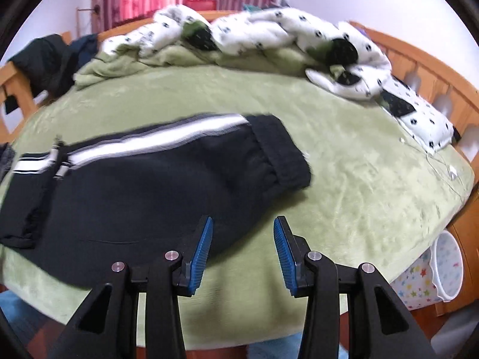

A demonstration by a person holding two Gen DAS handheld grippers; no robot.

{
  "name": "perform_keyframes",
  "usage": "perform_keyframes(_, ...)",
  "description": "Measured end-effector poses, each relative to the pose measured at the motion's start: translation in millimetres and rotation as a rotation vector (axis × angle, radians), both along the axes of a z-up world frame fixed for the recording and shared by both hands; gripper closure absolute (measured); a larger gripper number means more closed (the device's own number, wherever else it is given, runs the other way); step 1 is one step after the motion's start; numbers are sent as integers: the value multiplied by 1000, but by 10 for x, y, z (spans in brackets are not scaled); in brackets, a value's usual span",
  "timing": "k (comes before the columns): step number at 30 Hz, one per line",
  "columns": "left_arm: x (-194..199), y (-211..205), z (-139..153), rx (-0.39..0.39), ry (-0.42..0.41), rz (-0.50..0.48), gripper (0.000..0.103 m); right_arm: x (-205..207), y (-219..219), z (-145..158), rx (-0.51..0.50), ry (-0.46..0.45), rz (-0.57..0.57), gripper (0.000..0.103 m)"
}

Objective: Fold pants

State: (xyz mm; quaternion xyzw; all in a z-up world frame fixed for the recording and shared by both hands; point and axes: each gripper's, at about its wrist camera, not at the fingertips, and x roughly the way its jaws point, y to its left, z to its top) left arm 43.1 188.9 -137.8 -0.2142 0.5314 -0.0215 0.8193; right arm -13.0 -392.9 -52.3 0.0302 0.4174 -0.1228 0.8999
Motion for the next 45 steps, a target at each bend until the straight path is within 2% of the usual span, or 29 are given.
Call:
perform_keyframes(2, -2, 5, -1, -5, -2, 10, 26, -18, 214, 47, 75, -29, 30, 61)
perform_keyframes(4, -54, 7, 2, 4, -11, 10, 26, 75, 536, 48, 145, -28, 106, 61)
perform_keyframes(8, -90, -50, 60, 82, -58, -4, 26, 326, 1369, -74, 202, -18, 265, 61)
perform_keyframes(10, -75, -41, 95, 95, -68, 0, 26, 421, 1783, -185, 231, -4, 351, 61)
perform_keyframes(12, -104, 35, 92, 58, -72, 24, 26, 490, 2181, -318, 241, 17, 435, 62)
perform_keyframes(15, -140, 113, 72, 28, -73, 28, 26, 548, 2515, -493, 233, 41, 476, 65)
perform_keyframes(16, -144, 129, 69, 26, -76, 31, 26, 571, 2571, -556, 237, 54, 478, 82)
perform_keyframes(17, -132, 128, 64, 23, -76, 35, 26, 591, 2590, -602, 243, 61, 472, 93)
perform_keyframes(20, -107, 141, 51, 0, -77, 47, 26, 505, 2536, -566, 258, 33, 478, 94)
perform_keyframes(22, -97, 151, 49, -15, -86, 54, 26, 384, 2402, -482, 343, -7, 479, 94)
perform_keyframes(24, -90, 141, 48, -26, -89, 54, 26, 308, 2332, -501, 423, -5, 482, 95)
perform_keyframes(28, -100, 90, 102, -1, -104, 37, 26, 345, 2419, -814, 359, 82, 456, 93)
perform_keyframes(30, -103, 79, 136, 31, -123, 40, 26, 331, 2439, -785, 339, 64, 468, 84)
perform_keyframes(31, -88, 67, 153, 44, -133, 41, 26, 346, 2434, -744, 333, 63, 461, 75)
perform_keyframes(32, -69, 60, 153, 45, -132, 39, 26, 355, 2417, -699, 331, 52, 450, 74)
perform_keyframes(35, 32, 10, 44, 15, -84, 19, 26, 474, 2423, -581, 325, 11, 479, 74)
perform_keyframes(37, 66, -21, -71, 9, -34, 13, 26, 622, 2485, -519, 271, -10, 489, 74)
perform_keyframes(39, 41, -19, -72, 12, -54, 12, 26, 865, 2549, -487, 239, -24, 487, 74)
perform_keyframes(45, 59, 91, -104, -46, -54, 10, 26, 1442, 2603, -557, 239, -2, 455, 74)
